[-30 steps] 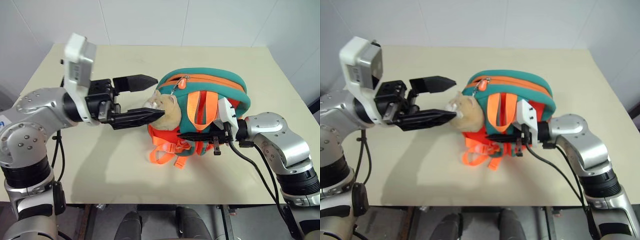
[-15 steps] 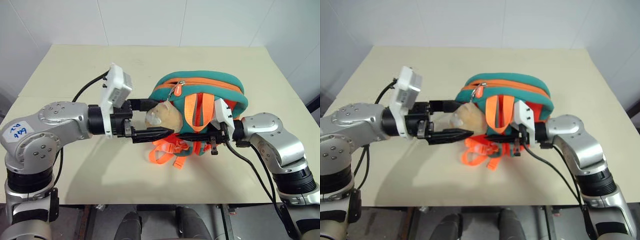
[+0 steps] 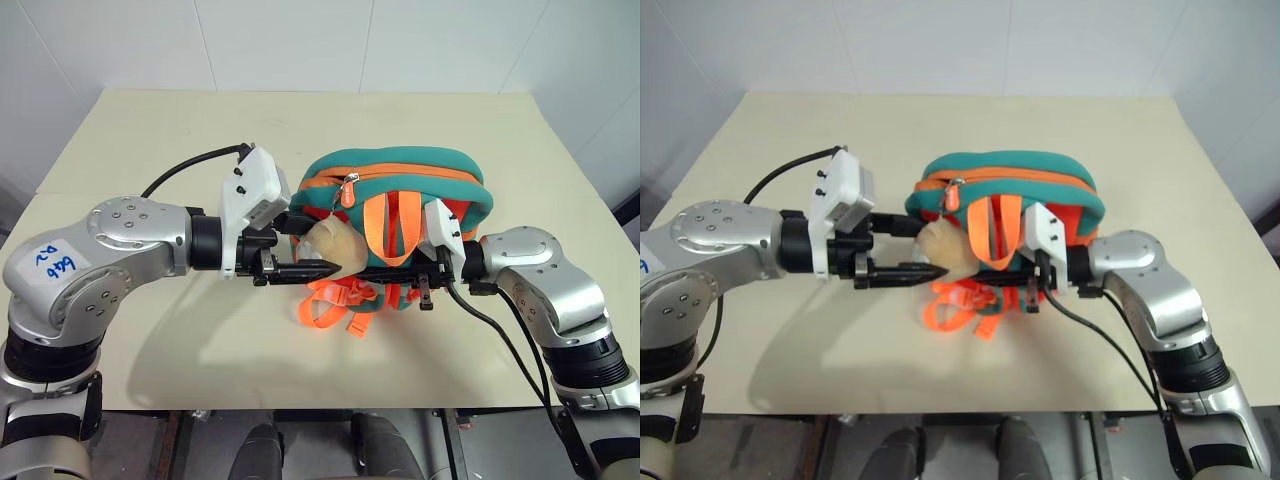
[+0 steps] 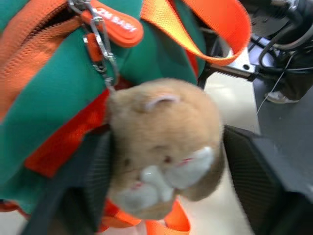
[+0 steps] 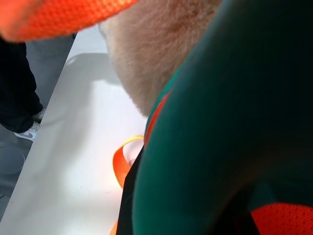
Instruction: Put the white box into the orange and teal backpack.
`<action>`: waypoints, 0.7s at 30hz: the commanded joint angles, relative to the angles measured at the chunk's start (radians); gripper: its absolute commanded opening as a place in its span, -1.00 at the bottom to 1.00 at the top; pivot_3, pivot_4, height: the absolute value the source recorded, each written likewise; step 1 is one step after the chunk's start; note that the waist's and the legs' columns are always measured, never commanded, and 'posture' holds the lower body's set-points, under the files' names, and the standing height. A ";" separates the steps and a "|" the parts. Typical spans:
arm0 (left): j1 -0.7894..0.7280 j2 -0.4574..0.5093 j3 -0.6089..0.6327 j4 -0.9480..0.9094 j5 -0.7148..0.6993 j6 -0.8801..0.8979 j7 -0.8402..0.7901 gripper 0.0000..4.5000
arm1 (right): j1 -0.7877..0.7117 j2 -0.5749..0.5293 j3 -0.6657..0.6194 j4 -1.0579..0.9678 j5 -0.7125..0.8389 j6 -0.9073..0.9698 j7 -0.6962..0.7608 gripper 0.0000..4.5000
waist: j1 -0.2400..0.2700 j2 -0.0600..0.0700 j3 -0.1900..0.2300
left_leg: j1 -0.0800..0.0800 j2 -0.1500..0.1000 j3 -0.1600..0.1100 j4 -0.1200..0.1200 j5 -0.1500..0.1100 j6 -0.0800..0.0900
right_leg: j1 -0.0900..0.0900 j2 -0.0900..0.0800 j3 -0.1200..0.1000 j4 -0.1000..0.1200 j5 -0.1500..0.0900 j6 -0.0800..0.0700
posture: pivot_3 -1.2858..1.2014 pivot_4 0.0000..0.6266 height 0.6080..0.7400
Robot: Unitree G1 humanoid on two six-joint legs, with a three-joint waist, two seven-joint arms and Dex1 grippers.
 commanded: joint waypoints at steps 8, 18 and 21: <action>-0.047 -0.001 -0.041 0.041 0.025 0.035 -0.035 -0.78 | -0.031 0.015 -0.016 -0.001 -0.007 -0.024 -0.002 -0.77 | 0.000 0.000 0.000 | 0.000 0.000 0.000 0.000 0.000 0.000 | 0.000 0.000 0.000 0.000 0.000 0.000 | 0.03 -0.52 1.00; -0.125 0.051 0.052 0.107 -0.010 0.006 -0.150 -0.87 | -0.025 0.011 -0.021 -0.001 -0.009 -0.028 -0.007 -0.77 | 0.000 0.000 0.000 | 0.000 0.000 0.000 0.000 0.000 0.000 | 0.000 0.000 0.000 0.000 0.000 0.000 | 0.03 -0.52 1.00; -0.168 0.068 0.091 0.161 -0.004 -0.012 -0.184 -0.87 | -0.020 0.008 -0.022 0.000 -0.009 -0.030 -0.008 -0.77 | -0.001 0.000 0.000 | 0.000 0.000 0.000 0.000 0.000 0.000 | 0.000 0.000 0.000 0.000 0.000 0.000 | 0.03 -0.52 1.00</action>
